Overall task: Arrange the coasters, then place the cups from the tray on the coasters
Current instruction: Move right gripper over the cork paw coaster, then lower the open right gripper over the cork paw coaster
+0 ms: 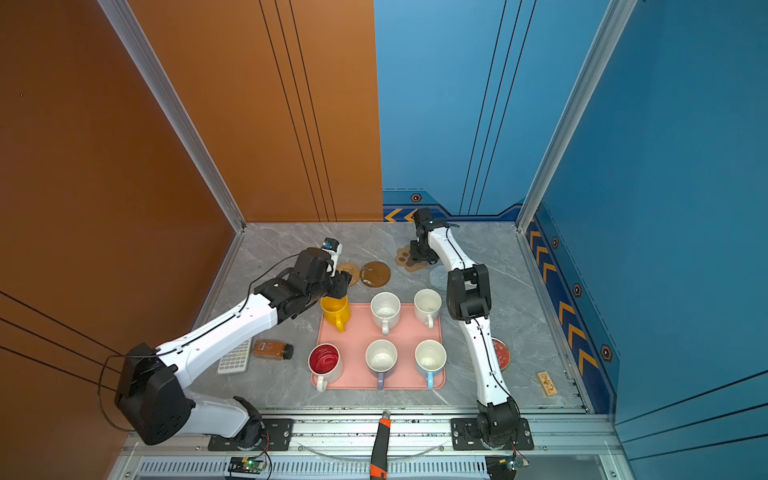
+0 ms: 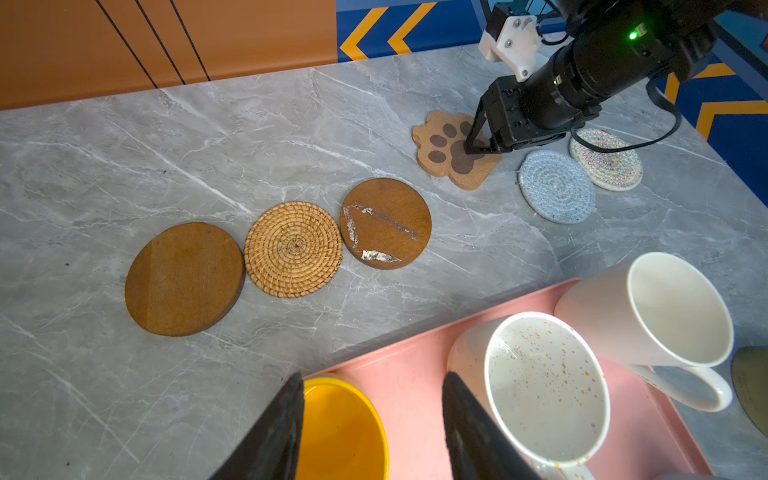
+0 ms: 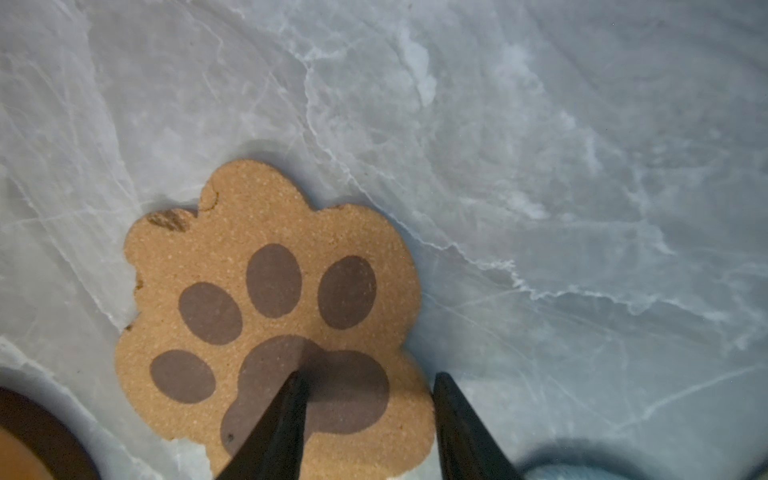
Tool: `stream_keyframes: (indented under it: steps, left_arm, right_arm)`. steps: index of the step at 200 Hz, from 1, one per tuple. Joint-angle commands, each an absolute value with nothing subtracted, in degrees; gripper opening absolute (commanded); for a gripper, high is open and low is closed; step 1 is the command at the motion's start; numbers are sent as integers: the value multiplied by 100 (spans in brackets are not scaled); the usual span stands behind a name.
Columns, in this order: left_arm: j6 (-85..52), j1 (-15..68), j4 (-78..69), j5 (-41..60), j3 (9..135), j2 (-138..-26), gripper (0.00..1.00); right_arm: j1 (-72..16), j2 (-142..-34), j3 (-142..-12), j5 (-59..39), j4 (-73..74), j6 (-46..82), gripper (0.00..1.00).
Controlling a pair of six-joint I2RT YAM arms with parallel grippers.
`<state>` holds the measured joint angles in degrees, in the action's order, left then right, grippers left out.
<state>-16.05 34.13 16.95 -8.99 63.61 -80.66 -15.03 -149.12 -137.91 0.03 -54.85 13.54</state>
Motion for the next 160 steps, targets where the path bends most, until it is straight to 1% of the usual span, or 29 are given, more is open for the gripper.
stream_keyframes:
  steps: [1, 75, 160]
  left_arm:
    - [-1670, 3386, 1708, -963, 6228, -7880, 55]
    - [-1687, 3388, 1656, -927, 6109, -7762, 55]
    - [-1705, 3402, 1646, -894, 6057, -7709, 55]
  right_arm:
    - [-1636, -14891, -13310, 481, -6504, 1097, 45]
    - [-1738, -14588, -12637, 361, -6504, 1070, 40]
    - [-1905, -14235, -11985, 330, -6502, 1021, 38]
